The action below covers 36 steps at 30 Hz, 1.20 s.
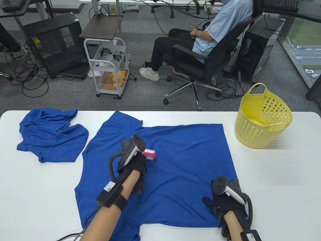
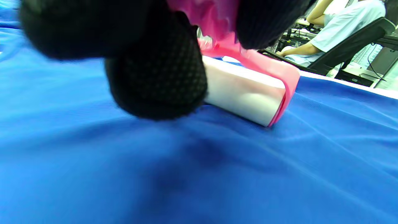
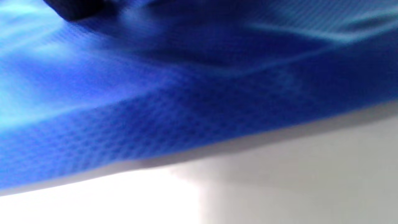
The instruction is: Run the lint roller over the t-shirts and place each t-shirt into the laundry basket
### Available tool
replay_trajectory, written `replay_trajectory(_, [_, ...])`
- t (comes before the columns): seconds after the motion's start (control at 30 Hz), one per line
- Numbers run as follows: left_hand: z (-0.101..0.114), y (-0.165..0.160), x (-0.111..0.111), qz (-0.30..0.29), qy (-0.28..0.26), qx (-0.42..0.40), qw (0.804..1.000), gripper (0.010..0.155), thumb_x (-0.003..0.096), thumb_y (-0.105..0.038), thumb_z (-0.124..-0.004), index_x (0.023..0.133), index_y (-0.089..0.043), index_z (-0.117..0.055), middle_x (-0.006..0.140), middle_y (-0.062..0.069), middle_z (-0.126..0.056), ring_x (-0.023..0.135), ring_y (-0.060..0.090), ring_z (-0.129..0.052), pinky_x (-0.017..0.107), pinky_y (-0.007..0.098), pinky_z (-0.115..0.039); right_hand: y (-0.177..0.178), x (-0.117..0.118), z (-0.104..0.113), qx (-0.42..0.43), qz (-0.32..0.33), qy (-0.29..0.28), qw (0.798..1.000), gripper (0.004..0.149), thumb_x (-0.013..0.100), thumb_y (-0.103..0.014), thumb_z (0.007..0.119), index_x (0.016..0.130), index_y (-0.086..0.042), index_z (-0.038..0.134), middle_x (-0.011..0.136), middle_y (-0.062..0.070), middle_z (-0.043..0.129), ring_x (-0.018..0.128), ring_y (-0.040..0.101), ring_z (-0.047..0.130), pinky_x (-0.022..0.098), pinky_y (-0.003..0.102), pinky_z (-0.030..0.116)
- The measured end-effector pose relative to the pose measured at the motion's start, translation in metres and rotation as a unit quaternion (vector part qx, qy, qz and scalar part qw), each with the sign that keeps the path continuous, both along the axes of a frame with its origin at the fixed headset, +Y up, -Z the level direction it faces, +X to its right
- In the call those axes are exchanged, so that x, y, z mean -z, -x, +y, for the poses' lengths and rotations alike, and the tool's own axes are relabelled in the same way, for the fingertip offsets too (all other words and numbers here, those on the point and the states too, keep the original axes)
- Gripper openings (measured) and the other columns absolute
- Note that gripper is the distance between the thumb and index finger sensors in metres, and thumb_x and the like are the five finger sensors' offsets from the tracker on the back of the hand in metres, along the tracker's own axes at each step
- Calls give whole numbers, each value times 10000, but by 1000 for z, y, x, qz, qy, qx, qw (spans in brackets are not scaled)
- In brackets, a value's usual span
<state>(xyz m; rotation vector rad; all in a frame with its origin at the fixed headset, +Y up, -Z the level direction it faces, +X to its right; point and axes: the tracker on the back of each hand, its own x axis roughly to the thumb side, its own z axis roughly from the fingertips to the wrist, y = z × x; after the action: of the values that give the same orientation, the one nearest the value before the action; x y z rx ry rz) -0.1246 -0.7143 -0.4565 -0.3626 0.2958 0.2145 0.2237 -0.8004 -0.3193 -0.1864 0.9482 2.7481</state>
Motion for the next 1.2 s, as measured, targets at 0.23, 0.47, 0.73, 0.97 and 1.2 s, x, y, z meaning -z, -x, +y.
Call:
replay_trajectory(0.23, [-35, -15, 81, 18, 38, -22, 999, 757, 551, -418, -663, 1065, -368, -109, 1048, 59, -614, 707, 232, -1000, 415, 320, -892, 1, 0, 1, -1, 1, 2, 1000, 783, 524, -610, 485, 1017, -274, -23, 1045, 183, -174, 903, 485, -113, 611, 699, 63])
replay_trajectory(0.47, [-21, 11, 75, 5, -63, -95, 993, 738, 521, -408, -692, 1077, -356, -209, 976, 44, -708, 623, 193, -1043, 383, 269, -918, 2, 1, 1, -2, 2, 5, 1000, 783, 525, -608, 479, 1014, -268, -30, 1040, 192, -177, 898, 493, -114, 606, 705, 63])
replay_trajectory(0.73, [35, 72, -19, -49, -10, -78, 996, 646, 513, -457, -765, 1082, -301, -501, 803, 97, -910, 270, 113, -1118, 155, 193, -931, 2, 1, 1, 0, 2, 4, 1000, 783, 526, -607, 481, 1015, -268, -29, 1040, 193, -179, 897, 494, -116, 605, 705, 60])
replay_trajectory(0.97, [59, 86, -108, -66, 124, -6, 990, 566, 526, -478, -786, 1042, -279, -666, 696, 141, -1002, 182, 108, -1144, 77, 172, -944, 2, 1, 0, 1, 1, 1, 1000, 782, 526, -607, 476, 1015, -268, -30, 1040, 191, -181, 896, 493, -120, 602, 705, 56])
replay_trajectory(1.2, [41, 66, -104, -78, 100, 35, 991, 573, 531, -487, -754, 1048, -269, -639, 708, 126, -992, 183, 93, -1138, 81, 166, -940, 3, 1, 0, 1, 1, 1, 1000, 782, 526, -606, 474, 1014, -266, -33, 1038, 193, -183, 894, 495, -123, 602, 705, 53])
